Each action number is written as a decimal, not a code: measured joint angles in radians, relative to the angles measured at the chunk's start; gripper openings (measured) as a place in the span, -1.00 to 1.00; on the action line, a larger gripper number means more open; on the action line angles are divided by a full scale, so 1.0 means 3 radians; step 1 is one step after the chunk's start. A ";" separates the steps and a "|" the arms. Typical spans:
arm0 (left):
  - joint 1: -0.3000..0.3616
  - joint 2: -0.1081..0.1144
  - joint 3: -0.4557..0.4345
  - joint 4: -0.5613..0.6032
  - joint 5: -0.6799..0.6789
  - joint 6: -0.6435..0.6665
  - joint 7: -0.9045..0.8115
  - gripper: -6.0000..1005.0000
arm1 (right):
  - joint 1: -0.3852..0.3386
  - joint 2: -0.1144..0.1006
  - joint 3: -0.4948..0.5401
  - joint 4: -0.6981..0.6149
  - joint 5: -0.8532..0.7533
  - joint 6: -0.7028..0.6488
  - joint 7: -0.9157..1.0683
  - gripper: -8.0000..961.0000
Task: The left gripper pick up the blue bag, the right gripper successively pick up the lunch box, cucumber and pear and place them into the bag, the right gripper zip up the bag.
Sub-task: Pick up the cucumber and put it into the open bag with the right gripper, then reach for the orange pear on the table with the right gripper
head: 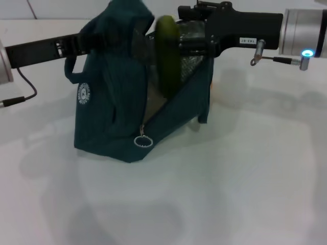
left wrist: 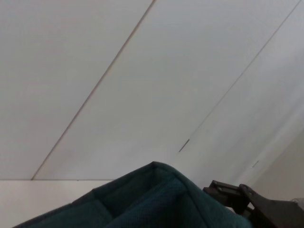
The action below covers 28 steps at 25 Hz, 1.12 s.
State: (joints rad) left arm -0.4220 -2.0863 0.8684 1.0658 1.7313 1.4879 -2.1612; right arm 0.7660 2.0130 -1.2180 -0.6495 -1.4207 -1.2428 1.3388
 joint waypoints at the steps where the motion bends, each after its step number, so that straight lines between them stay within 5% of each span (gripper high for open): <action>1: 0.0005 0.0000 -0.0009 -0.0018 0.0000 0.0000 0.0001 -0.91 | -0.0012 0.0000 0.0000 -0.0061 -0.0067 -0.0004 0.0059 0.64; 13: 0.0058 0.0010 -0.0092 -0.0158 -0.0053 0.0000 0.0061 -0.91 | -0.0582 0.0000 0.0307 -0.1077 -0.0232 0.0116 0.0407 0.73; 19: 0.0109 0.0011 -0.0093 -0.0157 -0.0045 0.0005 0.0104 -0.91 | -0.0707 -0.0045 0.0769 -0.0874 -0.0257 0.0139 0.0397 0.72; 28: 0.0200 0.0011 -0.0093 -0.0162 -0.0048 0.0030 0.0247 -0.91 | -0.0832 -0.0053 0.0836 -0.0403 -0.0257 0.0371 0.0036 0.72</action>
State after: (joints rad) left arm -0.3621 -2.0829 0.8405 1.0170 1.7169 1.4968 -2.0872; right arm 0.5164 1.9971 -0.9672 -0.7703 -1.4978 -1.1314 1.3494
